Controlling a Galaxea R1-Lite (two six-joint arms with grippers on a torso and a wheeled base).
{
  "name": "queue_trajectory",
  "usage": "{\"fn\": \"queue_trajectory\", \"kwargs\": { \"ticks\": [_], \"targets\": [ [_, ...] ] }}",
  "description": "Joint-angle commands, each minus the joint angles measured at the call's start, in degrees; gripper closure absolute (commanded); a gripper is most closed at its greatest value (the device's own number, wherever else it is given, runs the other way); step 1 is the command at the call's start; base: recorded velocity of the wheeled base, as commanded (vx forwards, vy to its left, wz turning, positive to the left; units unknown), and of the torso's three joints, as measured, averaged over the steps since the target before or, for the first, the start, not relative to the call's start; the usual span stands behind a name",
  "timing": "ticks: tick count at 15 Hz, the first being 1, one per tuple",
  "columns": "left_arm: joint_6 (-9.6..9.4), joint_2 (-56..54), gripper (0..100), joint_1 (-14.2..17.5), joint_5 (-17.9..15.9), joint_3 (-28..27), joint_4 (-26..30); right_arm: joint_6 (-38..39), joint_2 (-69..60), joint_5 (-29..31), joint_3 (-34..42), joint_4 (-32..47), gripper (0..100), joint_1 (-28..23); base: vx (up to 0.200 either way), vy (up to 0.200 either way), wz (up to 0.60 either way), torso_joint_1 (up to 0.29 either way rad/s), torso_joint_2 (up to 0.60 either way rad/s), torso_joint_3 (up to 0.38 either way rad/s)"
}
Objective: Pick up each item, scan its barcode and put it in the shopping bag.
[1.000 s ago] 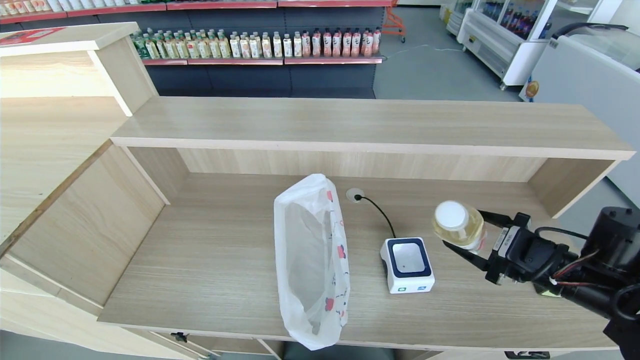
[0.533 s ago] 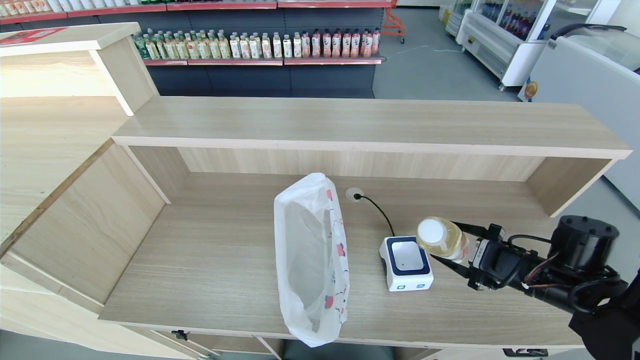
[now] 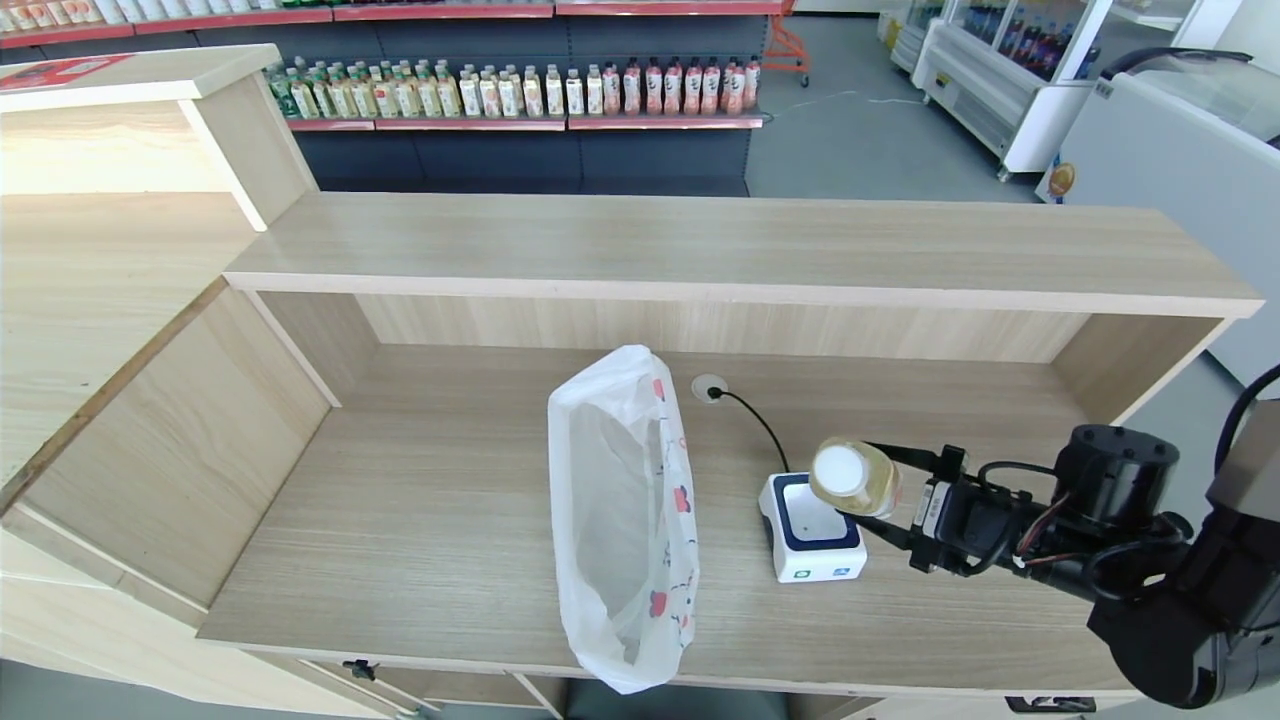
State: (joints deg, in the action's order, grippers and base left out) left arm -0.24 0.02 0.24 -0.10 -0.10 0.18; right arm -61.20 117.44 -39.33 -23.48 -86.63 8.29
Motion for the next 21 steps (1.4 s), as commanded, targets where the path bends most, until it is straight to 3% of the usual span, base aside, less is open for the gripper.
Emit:
{"fn": "queue_trajectory", "kwargs": {
  "ticks": [1,13,21],
  "targets": [
    [-0.02,0.0,0,0.0,0.0,0.0,0.0,-0.4,2.1,0.1,-0.6,-0.5,100,-0.3,0.0,0.0,0.0,0.0,0.0,0.0],
    [-0.02,0.0,0,0.0,0.0,0.0,0.0,-0.1,12.0,-1.5,-8.7,-3.4,100,1.6,0.0,0.0,0.0,0.0,0.0,0.0],
    [-0.02,0.0,0,0.0,0.0,0.0,0.0,0.2,12.0,-1.6,-8.8,-3.4,100,1.6,0.0,0.0,0.0,0.0,0.0,0.0]
  ]
}}
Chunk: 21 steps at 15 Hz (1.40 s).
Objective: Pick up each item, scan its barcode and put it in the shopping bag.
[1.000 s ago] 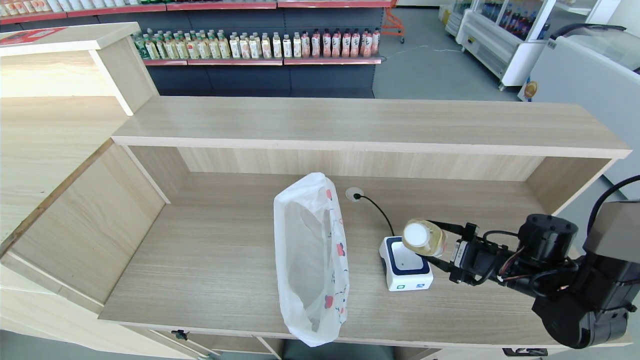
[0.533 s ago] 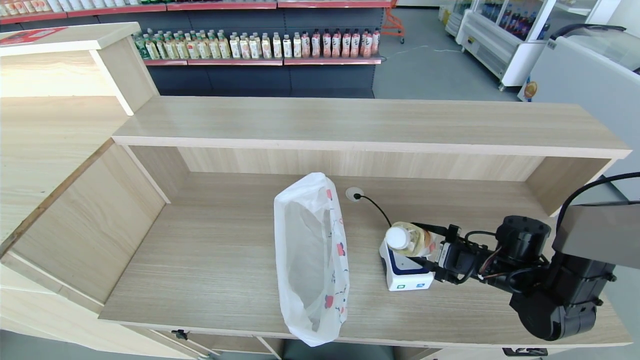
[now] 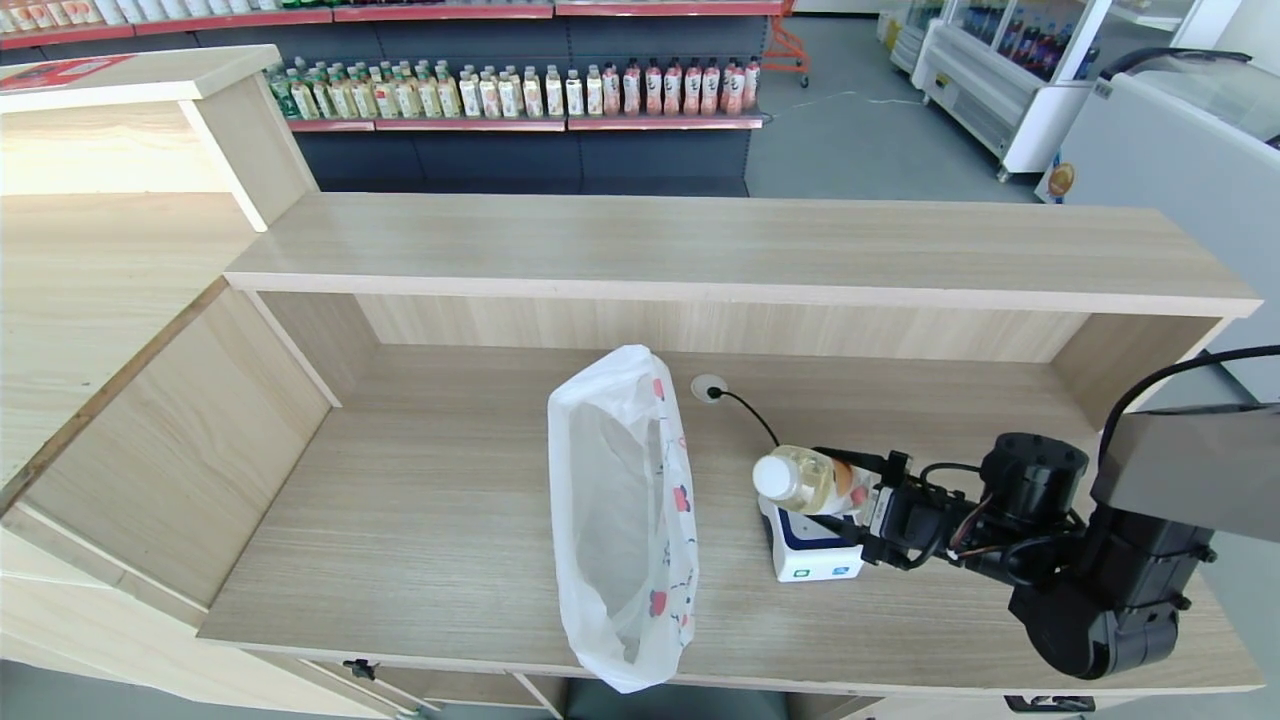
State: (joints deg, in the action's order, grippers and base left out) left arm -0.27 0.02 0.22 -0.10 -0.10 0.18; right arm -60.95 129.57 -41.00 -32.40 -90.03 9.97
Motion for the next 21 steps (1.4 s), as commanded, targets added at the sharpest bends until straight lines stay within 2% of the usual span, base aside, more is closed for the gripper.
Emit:
{"fn": "queue_trajectory", "kwargs": {
  "ticks": [1,3,6,9,13,16,17,18,21],
  "targets": [
    [0.0,0.0,0,0.0,0.0,0.0,0.0,0.4,-0.4,0.0,0.2,0.0,100,0.0,0.0,0.0,0.0,0.0,0.0,0.0],
    [0.0,0.0,0,0.0,0.0,0.0,0.0,1.2,-0.8,0.0,0.4,0.0,100,0.0,0.0,0.0,0.0,0.0,0.0,0.0],
    [0.0,0.0,0,0.0,0.0,0.0,0.0,6.7,-5.6,0.4,1.9,0.0,100,-0.1,0.0,0.0,0.0,0.0,0.0,0.0],
    [0.0,0.0,0,0.0,0.0,0.0,0.0,16.3,-14.5,0.8,3.0,0.0,100,-2.1,0.0,0.0,0.0,0.0,0.0,0.0],
    [0.0,0.0,0,0.0,0.0,0.0,0.0,29.9,-23.4,9.5,6.5,0.0,100,-2.3,0.0,0.0,0.0,0.0,0.0,0.0],
    [0.0,0.0,0,0.0,0.0,0.0,0.0,42.6,-24.1,21.6,8.4,0.0,100,-2.0,0.0,0.0,0.0,0.0,0.0,0.0],
    [0.0,0.0,0,0.0,0.0,0.0,0.0,45.5,-23.9,23.7,8.6,0.0,100,-2.0,0.0,0.0,0.0,0.0,0.0,0.0],
    [0.0,0.0,0,0.0,0.0,0.0,0.0,50.6,-23.4,25.6,8.9,0.0,100,-2.0,0.0,0.0,0.0,0.0,0.0,0.0],
    [0.0,0.0,0,0.0,0.0,0.0,0.0,56.6,-22.7,25.4,11.6,0.0,100,-1.3,0.0,0.0,0.0,0.0,0.0,0.0]
  ]
}}
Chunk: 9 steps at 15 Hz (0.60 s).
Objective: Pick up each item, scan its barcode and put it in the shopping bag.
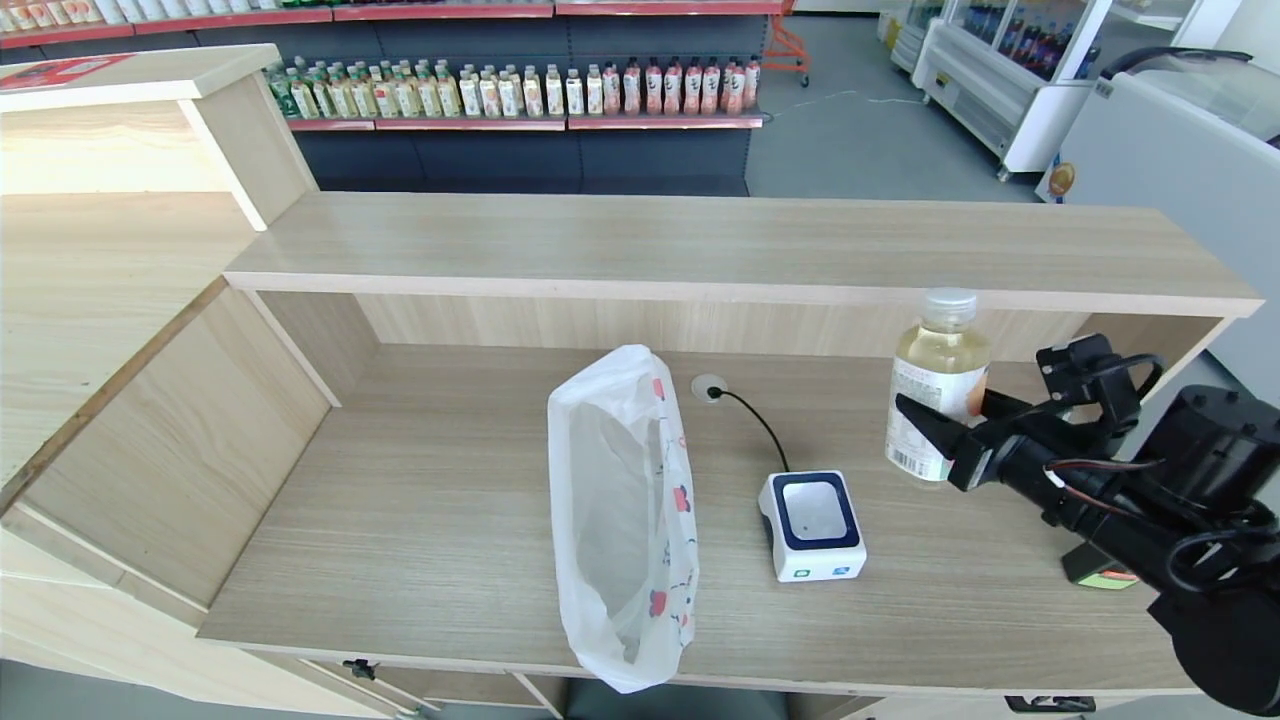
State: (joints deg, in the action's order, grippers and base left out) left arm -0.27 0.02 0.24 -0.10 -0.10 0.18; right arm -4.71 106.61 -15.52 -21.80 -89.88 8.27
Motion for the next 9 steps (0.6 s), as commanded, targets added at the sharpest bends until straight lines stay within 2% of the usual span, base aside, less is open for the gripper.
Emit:
{"fn": "queue_trajectory", "kwargs": {
  "ticks": [1,6,9],
  "targets": [
    [0.0,0.0,0,0.0,0.0,0.0,0.0,0.5,0.6,0.0,1.1,-0.1,100,1.0,0.0,0.0,0.0,0.0,0.0,0.0],
    [-0.26,0.0,0,0.0,0.0,0.0,0.0,1.6,0.5,0.1,0.9,-0.1,100,2.5,0.0,0.0,0.0,0.0,0.0,0.0],
    [-0.17,0.0,0,0.0,0.0,0.0,0.0,5.4,0.3,0.3,1.0,-0.1,100,3.6,0.0,0.2,0.0,0.002,0.0,0.001]
  ]
}}
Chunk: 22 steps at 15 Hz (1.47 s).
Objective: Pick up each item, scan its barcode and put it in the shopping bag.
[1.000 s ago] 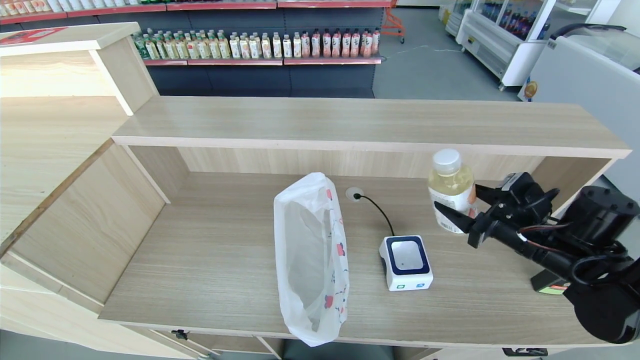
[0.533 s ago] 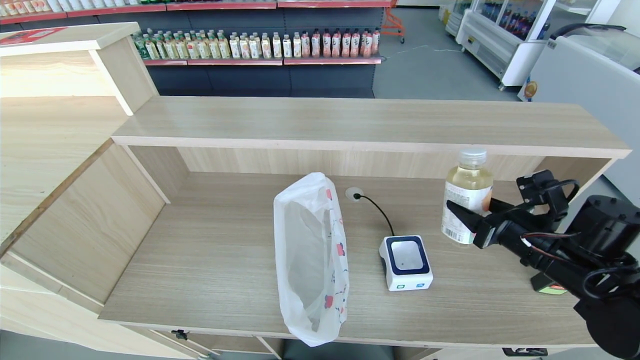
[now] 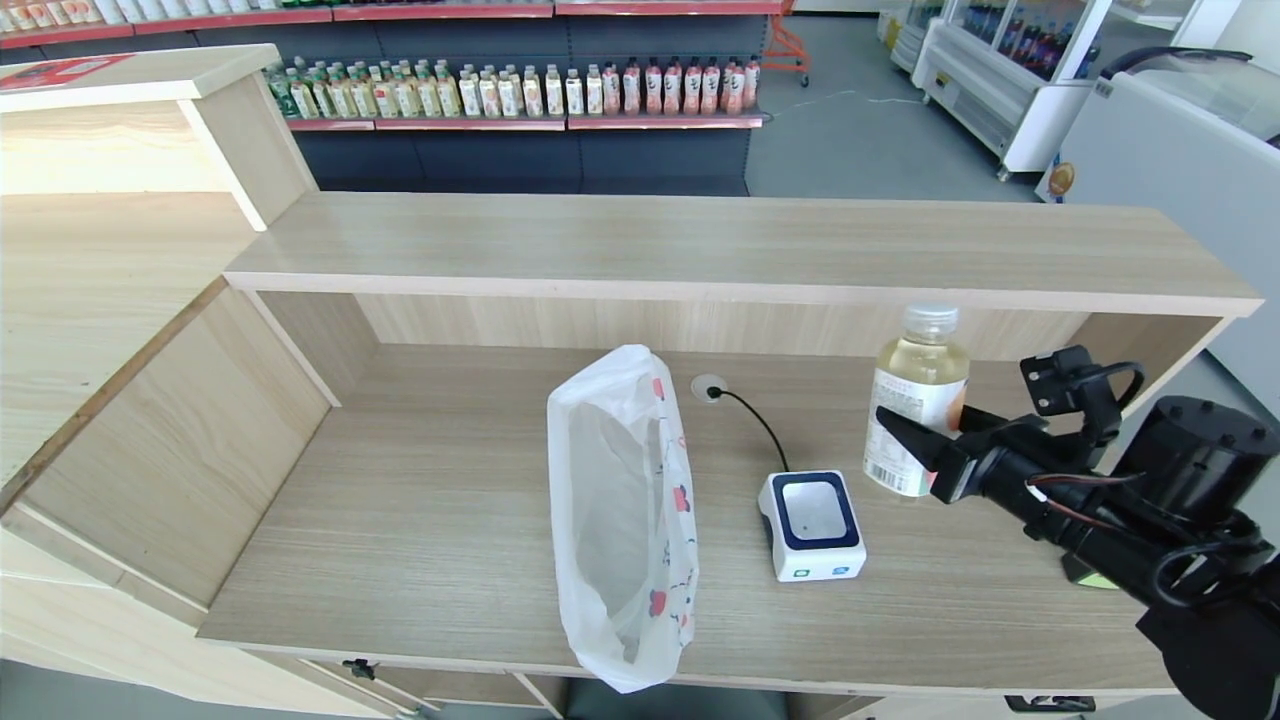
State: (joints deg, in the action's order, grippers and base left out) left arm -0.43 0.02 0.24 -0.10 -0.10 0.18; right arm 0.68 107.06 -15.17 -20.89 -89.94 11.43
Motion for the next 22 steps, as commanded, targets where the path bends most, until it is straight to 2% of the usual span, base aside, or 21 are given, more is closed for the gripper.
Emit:
{"fn": "queue_trajectory", "kwargs": {
  "ticks": [1,4,14,17,22],
  "targets": [
    [-0.01,0.0,0,0.0,0.0,0.0,0.0,0.8,-0.2,0.0,0.0,-0.1,100,1.3,0.0,0.2,0.0,0.002,0.0,-0.002],
    [-0.1,0.0,0,0.0,0.0,0.0,0.0,2.0,0.0,0.0,-0.2,-0.1,100,5.1,0.0,0.2,0.0,0.012,0.0,-0.001],
    [0.16,0.0,0,0.0,0.0,0.0,0.0,2.2,10.5,0.0,-6.0,-0.1,100,14.0,0.0,0.0,0.0,0.0,0.0,0.0],
    [0.16,0.0,0,0.0,0.0,0.0,0.0,5.8,14.8,0.0,-8.8,-0.1,100,17.2,0.0,0.0,0.0,0.0,0.0,0.0],
    [0.16,0.0,0,0.0,0.0,0.0,0.0,5.6,22.9,0.1,-16.7,-0.1,100,18.0,0.0,0.0,0.0,0.0,0.0,0.0]
  ]
}}
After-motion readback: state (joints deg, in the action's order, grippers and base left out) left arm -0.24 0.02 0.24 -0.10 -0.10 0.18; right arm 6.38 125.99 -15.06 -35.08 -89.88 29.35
